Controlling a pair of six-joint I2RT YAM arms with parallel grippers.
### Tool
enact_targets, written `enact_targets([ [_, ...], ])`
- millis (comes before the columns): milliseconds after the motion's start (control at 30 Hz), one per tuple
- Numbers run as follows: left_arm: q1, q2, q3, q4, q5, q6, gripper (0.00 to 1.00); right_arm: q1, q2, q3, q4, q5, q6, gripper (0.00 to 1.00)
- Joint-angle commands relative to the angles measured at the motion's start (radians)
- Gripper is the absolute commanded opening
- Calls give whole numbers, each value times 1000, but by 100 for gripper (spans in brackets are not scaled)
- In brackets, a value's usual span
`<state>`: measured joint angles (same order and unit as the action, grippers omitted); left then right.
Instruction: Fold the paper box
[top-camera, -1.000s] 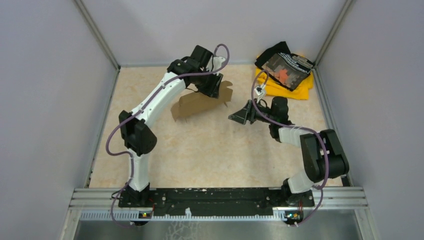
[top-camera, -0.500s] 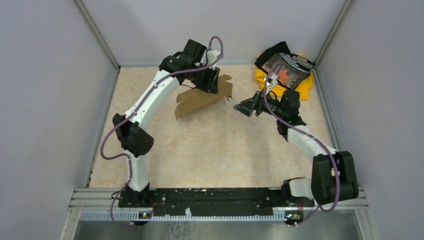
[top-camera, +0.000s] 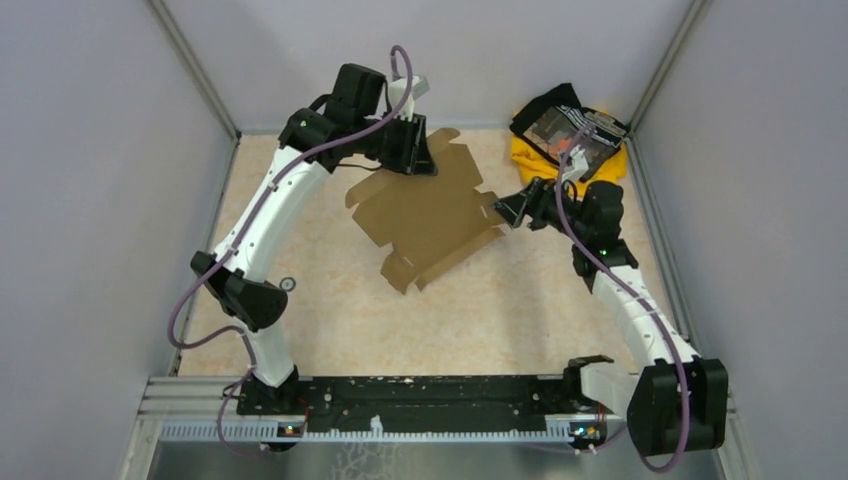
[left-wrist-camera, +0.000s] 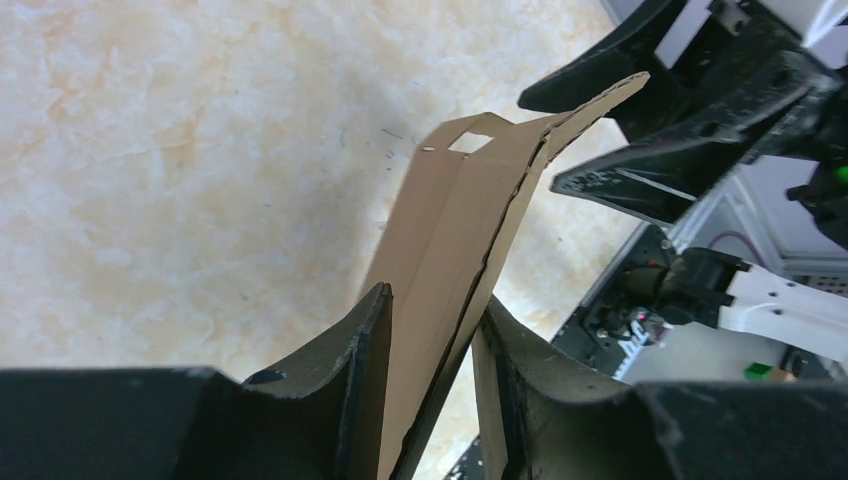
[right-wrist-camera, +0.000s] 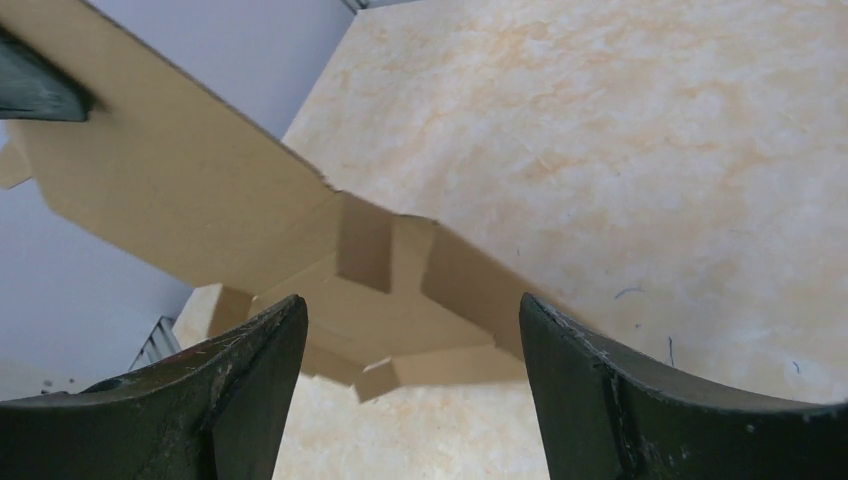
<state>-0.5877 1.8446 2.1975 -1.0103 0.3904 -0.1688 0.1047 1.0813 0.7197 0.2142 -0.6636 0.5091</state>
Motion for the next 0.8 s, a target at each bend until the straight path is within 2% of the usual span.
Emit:
enact_targets([
  [0,-3,-46,-13,21,56,-82,38,-23,-54,36,-88,53,-20,77],
  [133,-14,-62,-45,1,9,-77,35,-39,-95,18,-126,71,-33,77],
  [300,-75,-21,4,-45,-145,-48,32,-99,-136,-18,-141,69,-35,77],
  [500,-157,54,58,-67,-282,11,31,-181,-116,-118,-26,25,15,76],
  [767,-203,159,60,-73,-294,58,31,-220,-5,-205,127,-27,33,75],
])
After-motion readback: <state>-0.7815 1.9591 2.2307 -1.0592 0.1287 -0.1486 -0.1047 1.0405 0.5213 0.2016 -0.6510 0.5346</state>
